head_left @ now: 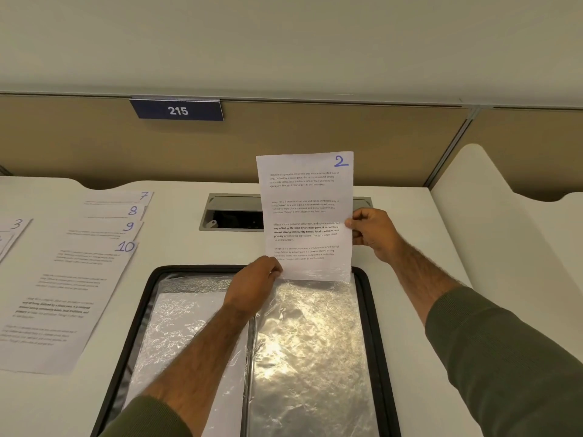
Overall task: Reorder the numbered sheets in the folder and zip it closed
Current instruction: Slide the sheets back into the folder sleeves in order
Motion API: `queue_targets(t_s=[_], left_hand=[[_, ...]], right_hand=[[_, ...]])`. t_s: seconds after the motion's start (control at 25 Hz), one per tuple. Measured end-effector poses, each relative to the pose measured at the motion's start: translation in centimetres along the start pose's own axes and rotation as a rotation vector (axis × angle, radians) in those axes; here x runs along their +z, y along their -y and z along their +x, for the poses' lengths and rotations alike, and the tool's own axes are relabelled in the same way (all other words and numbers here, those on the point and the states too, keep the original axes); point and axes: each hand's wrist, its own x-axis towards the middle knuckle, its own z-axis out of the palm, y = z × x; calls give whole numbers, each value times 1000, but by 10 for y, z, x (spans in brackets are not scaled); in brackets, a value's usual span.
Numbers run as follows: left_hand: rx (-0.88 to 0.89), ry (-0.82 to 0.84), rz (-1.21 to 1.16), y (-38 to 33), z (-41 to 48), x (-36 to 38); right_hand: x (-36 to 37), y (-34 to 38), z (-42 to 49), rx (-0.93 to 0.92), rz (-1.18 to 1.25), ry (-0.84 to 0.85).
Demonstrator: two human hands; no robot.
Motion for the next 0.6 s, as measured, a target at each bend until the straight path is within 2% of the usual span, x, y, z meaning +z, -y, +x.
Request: queue_targets(t_s=[0.16,0.28,0.4,0.48,0.6], left_hand=[[-9,16,13,3,4,0],[-29,42,-105,5,8,0],[-98,140,-214,11,13,-3],[-86,169,-189,14,16,-4],[-1,83,-72,11,18,-3]], right_hand=[[-6,2,6,14,-11,37],[-9,0,10,35,11,73],[-10,-2,14,61,17,104],[-9,-3,17,73,9,122],[-9,-4,20,75,-2,138]])
